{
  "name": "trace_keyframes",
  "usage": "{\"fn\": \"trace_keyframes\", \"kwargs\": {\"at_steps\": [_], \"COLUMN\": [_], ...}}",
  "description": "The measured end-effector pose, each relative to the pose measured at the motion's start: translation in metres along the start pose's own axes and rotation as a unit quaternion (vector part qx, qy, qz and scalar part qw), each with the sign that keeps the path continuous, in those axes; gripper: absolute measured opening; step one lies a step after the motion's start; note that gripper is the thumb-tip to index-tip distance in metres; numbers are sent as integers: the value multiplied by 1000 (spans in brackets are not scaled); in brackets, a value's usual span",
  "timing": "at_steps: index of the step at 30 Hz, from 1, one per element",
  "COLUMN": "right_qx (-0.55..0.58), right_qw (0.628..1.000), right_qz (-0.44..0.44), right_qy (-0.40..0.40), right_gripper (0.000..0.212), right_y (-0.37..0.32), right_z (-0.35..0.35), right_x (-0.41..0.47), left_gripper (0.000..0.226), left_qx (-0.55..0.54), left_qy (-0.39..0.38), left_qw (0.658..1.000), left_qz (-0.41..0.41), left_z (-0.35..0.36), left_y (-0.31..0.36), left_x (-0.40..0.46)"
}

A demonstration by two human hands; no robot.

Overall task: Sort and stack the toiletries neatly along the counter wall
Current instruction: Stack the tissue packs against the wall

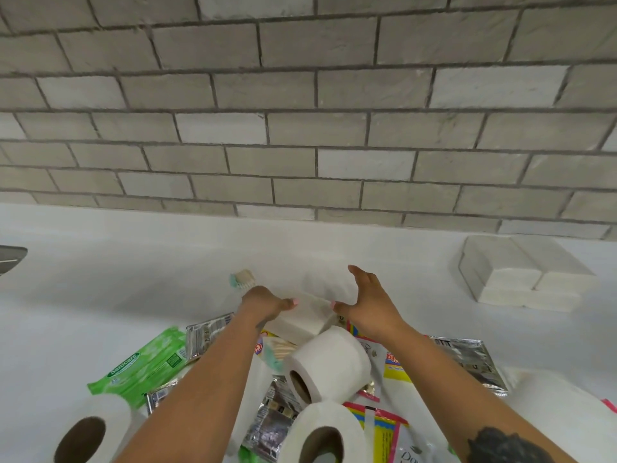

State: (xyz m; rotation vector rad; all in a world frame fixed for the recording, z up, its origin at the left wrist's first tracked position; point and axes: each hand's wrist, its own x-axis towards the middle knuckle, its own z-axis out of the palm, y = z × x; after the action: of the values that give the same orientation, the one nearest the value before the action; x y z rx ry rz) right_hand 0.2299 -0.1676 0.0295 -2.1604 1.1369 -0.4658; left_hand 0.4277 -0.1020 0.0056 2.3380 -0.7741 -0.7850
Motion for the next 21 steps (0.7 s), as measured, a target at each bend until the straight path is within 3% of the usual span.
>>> {"fn": "trace_keyframes", "kwargs": {"at_steps": [10, 11, 15, 21], "right_qx": [5, 9, 34, 53], "right_qw": [1000, 1000, 999, 999], "right_qz": [-3, -4, -8, -8], "right_qy": [-5, -5, -1, -1], "right_gripper": [82, 82, 81, 81], "right_y": [2, 3, 4, 9], "right_z": [0, -1, -6, -19], "right_x": [2, 2, 2, 3], "left_gripper": [88, 85, 36, 25], "left_qx": [-87, -95, -113, -136], "left_qy": [-34, -30, -9, 31], "left_qw": [995, 994, 990, 980], "left_qz": [34, 39, 82, 143], "left_z": [3, 2, 1, -4], "left_y": [3, 4, 11, 31], "left_x": [-3, -3, -8, -19]}}
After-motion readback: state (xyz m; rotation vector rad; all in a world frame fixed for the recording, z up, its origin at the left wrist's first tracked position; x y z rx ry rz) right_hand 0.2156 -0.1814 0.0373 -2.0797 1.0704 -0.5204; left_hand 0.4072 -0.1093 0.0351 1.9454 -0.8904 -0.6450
